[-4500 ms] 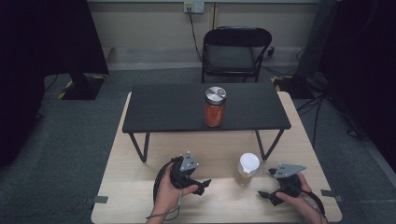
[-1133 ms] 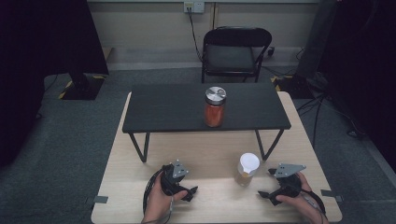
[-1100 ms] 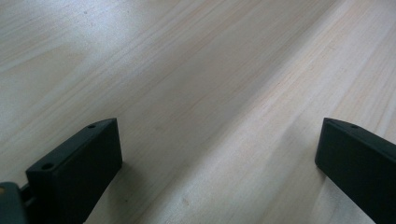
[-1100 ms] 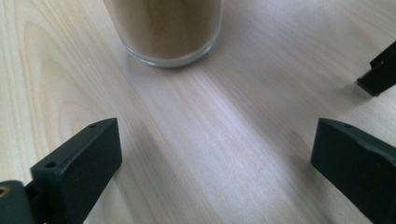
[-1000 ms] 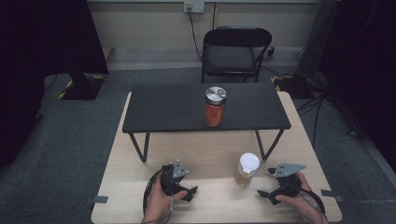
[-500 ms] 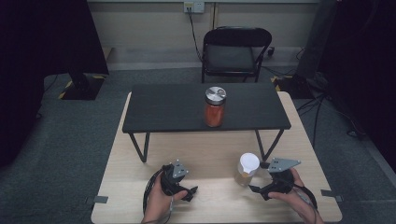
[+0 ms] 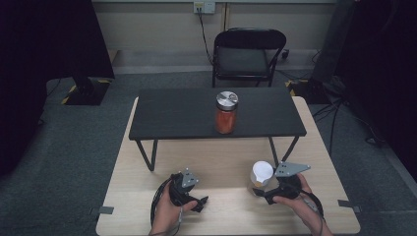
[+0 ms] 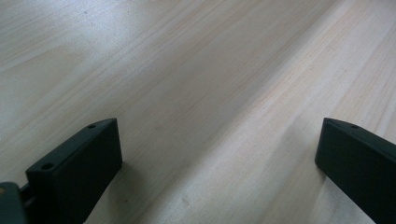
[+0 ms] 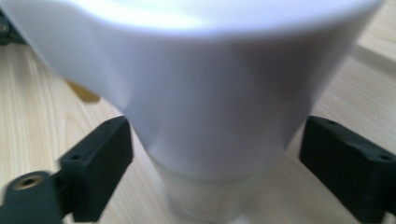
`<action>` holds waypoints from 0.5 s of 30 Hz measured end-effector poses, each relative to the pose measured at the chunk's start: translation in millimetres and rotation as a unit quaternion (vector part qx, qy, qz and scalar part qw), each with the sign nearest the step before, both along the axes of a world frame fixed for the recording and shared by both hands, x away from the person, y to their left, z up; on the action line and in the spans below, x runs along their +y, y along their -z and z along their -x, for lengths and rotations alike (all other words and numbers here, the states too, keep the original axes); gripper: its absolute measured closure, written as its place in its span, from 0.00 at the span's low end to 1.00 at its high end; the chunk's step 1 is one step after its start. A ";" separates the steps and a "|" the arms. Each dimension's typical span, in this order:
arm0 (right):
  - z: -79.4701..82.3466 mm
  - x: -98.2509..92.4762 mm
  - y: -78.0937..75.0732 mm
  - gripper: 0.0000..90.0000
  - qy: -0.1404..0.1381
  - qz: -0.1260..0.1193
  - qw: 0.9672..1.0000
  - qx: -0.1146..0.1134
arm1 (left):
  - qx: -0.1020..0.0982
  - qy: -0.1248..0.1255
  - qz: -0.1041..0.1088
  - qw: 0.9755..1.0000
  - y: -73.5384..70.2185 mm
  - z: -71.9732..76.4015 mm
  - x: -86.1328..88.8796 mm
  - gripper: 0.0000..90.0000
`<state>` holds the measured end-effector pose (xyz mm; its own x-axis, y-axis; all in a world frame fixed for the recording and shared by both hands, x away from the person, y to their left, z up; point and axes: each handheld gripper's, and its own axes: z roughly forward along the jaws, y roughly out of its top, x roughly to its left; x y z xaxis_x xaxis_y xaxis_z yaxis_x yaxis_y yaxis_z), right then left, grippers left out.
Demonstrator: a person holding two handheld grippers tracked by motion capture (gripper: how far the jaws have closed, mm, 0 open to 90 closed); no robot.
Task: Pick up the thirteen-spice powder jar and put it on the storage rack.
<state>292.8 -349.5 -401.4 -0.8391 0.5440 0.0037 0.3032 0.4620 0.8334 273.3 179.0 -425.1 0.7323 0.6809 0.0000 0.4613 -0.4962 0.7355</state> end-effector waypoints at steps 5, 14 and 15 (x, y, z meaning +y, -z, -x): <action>3.2 2.2 6.3 0.24 0.007 -0.021 1.000 -0.009 | 0.000 0.000 0.000 1.000 0.0 0.0 0.0 0.00; 10.0 1.8 16.0 0.33 0.012 -0.032 0.999 -0.028 | 0.000 0.000 0.000 1.000 0.0 0.0 0.0 0.00; 10.5 1.9 16.1 0.33 0.011 -0.030 0.999 -0.031 | 0.000 0.000 0.000 1.000 0.0 0.0 0.0 0.00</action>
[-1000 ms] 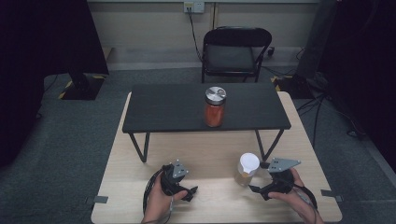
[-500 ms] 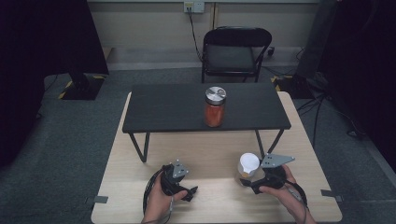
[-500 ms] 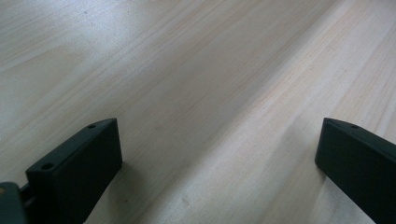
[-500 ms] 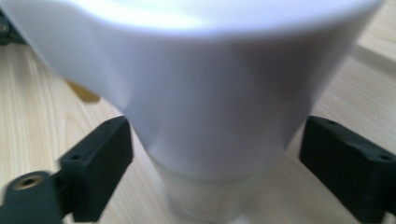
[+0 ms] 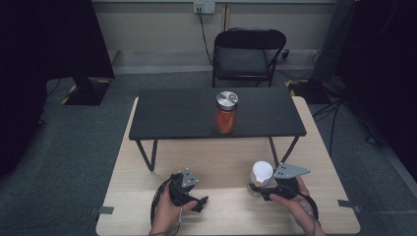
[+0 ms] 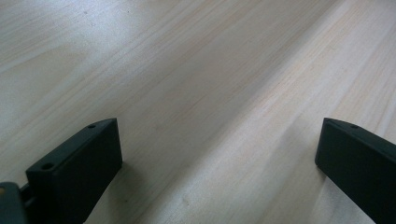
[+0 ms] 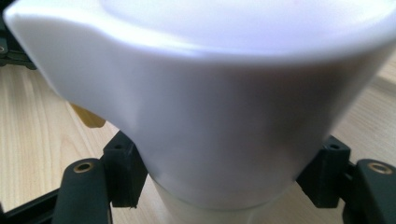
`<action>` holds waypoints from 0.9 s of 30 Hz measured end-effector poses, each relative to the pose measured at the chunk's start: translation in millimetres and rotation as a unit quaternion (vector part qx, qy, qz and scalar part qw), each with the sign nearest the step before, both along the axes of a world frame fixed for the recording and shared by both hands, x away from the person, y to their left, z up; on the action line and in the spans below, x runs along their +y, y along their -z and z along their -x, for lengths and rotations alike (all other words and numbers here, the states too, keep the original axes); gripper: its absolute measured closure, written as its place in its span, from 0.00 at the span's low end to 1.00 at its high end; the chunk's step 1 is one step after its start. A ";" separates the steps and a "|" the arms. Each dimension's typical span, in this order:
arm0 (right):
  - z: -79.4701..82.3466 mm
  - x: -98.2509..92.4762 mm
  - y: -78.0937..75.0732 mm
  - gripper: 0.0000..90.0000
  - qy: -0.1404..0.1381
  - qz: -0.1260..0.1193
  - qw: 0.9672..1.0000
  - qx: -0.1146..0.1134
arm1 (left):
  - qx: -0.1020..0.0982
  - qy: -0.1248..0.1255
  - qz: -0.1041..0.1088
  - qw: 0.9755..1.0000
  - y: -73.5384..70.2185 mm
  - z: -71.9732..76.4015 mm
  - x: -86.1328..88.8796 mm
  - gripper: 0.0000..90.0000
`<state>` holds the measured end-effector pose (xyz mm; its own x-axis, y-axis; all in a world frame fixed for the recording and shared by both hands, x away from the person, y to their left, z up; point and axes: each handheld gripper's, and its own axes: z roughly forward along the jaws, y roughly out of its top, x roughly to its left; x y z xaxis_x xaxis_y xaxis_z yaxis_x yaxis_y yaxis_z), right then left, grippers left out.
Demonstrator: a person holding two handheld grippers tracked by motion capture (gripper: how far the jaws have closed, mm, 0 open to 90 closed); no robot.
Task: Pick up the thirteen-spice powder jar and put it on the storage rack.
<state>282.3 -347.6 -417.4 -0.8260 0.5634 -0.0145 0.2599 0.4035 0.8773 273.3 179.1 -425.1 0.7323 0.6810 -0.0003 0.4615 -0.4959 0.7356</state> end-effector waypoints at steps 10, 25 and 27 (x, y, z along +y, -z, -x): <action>-0.3 0.4 -8.4 0.34 -0.008 0.012 1.000 -0.003 | 0.000 0.000 0.000 1.000 -0.1 0.0 0.0 0.00; -1.1 -16.2 -27.2 0.34 -0.025 0.006 1.000 0.007 | 0.000 0.000 0.000 1.000 0.0 0.0 0.0 0.00; -1.0 -17.8 -29.6 0.34 -0.026 0.004 1.000 0.007 | 0.000 0.000 0.000 1.000 -0.1 0.0 -0.1 0.00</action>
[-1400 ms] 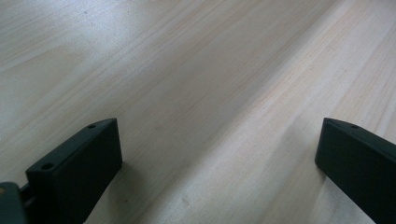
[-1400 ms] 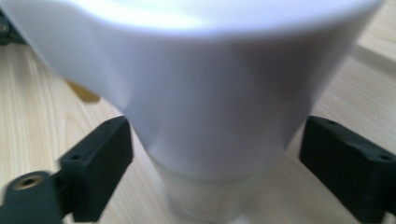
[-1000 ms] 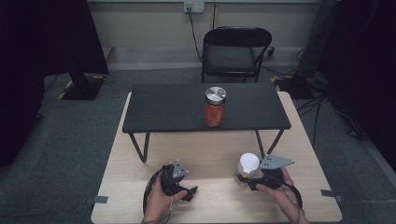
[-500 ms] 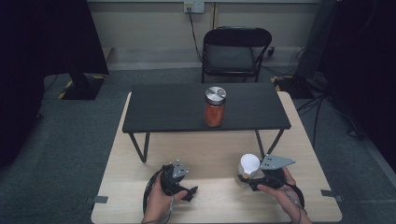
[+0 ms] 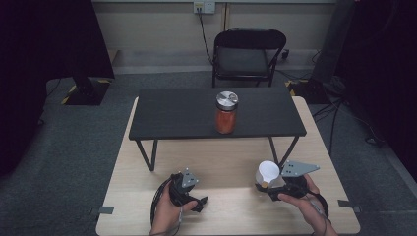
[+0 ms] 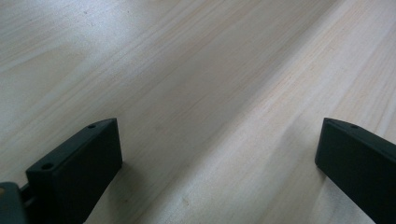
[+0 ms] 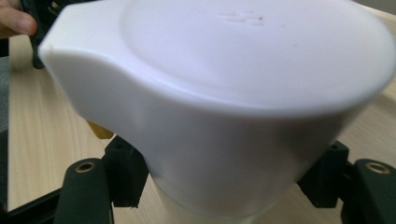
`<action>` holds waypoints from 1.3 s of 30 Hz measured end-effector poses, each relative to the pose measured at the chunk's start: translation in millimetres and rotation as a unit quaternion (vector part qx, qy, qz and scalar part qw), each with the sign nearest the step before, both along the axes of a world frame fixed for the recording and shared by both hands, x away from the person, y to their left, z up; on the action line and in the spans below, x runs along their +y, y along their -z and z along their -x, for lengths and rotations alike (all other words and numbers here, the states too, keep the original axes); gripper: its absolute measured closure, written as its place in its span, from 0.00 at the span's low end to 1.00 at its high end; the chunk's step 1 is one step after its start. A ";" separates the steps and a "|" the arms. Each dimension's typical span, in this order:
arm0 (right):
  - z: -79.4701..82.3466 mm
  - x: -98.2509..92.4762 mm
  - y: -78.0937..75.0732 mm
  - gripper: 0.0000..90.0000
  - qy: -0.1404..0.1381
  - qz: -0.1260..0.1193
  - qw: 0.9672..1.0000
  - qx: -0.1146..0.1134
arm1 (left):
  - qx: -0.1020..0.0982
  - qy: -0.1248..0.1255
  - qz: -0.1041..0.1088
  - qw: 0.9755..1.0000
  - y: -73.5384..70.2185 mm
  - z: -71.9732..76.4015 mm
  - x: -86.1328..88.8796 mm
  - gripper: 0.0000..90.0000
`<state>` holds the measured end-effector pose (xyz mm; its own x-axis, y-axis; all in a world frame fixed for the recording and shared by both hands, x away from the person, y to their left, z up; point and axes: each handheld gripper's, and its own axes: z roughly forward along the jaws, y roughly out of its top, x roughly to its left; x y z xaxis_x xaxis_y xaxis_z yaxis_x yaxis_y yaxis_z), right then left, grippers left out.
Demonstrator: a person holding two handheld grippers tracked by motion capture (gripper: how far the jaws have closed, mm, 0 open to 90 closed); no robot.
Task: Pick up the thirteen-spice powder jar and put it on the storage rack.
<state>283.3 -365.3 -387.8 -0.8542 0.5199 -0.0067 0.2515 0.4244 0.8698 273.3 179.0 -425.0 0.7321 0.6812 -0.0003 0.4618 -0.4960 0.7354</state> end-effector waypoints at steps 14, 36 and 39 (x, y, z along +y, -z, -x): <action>2.2 -14.7 -35.3 0.34 0.000 -0.005 1.000 -0.004 | 0.000 0.000 0.000 1.000 0.1 0.0 0.0 0.00; -0.7 -18.5 -88.3 0.34 -0.007 -0.018 1.000 -0.012 | 0.000 0.000 0.000 1.000 0.0 -0.1 0.1 0.00; -1.1 -20.0 -95.5 0.34 -0.008 -0.022 1.000 -0.013 | 0.000 0.000 0.000 1.000 0.0 0.0 0.1 0.00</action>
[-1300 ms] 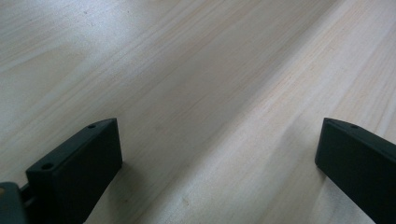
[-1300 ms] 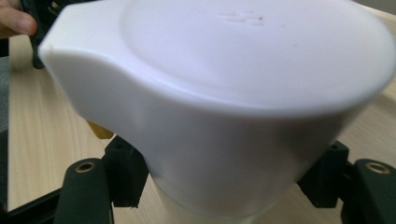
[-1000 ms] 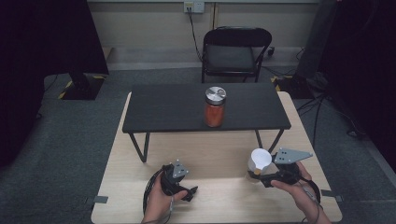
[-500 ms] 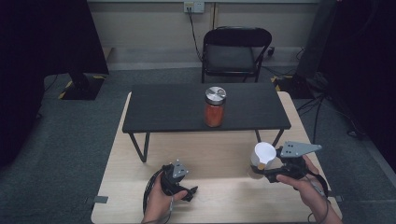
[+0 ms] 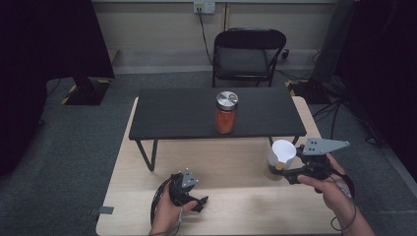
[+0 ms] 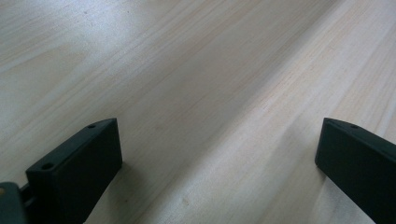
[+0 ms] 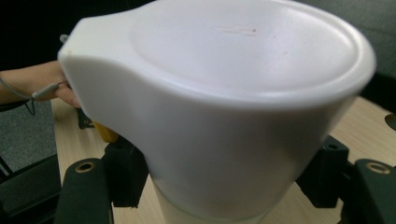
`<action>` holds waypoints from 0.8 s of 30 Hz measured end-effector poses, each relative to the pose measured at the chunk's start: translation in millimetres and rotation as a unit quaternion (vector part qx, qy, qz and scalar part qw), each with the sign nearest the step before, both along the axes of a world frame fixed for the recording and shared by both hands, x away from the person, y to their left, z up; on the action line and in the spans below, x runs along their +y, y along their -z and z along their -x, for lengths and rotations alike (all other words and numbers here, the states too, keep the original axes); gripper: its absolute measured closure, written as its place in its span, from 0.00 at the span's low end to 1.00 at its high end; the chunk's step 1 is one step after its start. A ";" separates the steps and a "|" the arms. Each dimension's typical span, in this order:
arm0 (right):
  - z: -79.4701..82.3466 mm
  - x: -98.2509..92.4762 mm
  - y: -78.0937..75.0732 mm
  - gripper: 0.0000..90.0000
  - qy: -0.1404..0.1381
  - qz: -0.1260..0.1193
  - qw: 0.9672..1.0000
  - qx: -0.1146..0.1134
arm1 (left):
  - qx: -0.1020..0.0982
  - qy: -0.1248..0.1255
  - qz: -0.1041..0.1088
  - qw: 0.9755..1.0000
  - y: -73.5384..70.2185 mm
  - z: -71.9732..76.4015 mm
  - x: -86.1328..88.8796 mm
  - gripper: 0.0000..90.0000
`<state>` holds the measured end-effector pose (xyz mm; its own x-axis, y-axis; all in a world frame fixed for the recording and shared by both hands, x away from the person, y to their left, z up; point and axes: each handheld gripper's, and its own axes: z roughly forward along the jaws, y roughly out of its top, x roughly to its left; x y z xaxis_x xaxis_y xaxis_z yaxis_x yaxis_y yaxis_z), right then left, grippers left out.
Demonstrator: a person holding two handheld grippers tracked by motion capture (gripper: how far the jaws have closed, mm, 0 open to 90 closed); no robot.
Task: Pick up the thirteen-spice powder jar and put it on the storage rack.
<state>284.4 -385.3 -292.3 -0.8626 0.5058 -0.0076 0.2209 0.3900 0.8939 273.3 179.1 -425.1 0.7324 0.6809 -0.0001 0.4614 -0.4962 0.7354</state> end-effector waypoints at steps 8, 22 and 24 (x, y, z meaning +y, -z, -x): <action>-0.3 0.5 -20.0 0.34 0.000 0.001 1.000 -0.006 | 0.000 0.000 0.000 1.000 0.0 0.0 0.0 0.00; -4.9 2.4 -41.3 0.34 0.000 -0.009 1.000 -0.007 | 0.000 0.000 0.000 1.000 0.0 0.0 0.0 0.00; -5.1 3.5 -45.2 0.34 0.001 -0.008 1.000 -0.009 | 0.000 0.000 0.000 1.000 0.0 0.0 0.0 0.00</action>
